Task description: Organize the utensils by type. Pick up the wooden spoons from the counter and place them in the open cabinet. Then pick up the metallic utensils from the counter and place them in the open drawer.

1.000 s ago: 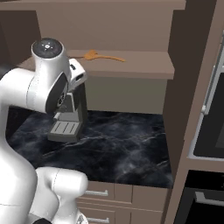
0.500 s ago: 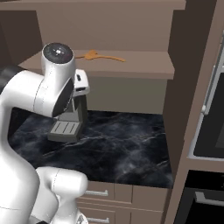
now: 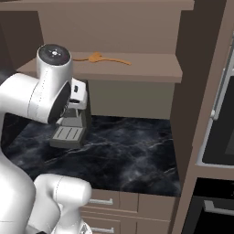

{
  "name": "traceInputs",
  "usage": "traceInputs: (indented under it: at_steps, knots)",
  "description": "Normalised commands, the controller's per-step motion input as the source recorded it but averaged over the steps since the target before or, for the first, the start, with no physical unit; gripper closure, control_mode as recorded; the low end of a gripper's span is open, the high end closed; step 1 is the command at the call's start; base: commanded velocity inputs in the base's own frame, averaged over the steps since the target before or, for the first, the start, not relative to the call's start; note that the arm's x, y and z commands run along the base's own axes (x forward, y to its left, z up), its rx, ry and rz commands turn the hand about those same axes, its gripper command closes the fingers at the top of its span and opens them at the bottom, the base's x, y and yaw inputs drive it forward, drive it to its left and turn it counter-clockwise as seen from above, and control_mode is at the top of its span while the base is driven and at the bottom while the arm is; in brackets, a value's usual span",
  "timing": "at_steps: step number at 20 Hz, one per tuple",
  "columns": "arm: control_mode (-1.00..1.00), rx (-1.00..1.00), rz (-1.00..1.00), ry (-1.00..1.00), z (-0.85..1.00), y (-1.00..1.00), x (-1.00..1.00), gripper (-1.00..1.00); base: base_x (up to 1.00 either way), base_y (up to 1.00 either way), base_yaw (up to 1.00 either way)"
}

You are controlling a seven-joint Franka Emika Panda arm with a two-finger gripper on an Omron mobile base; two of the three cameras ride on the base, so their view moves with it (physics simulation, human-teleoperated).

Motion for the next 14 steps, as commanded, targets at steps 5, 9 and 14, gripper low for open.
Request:
traceInputs:
  at_steps: [5,9,14]
  knots:
    - [-1.00,0.00,-0.02,0.00,0.00,0.15,0.00,-1.00,0.00,0.00,0.00]
    - [-1.00,0.00,0.00,0.02,0.00,0.03,-0.09,-1.00,0.00,0.00,0.00]
    - [-1.00,-0.04,0.00,0.01,-0.05,0.14,-0.25,-1.00,0.00,0.00,0.00]
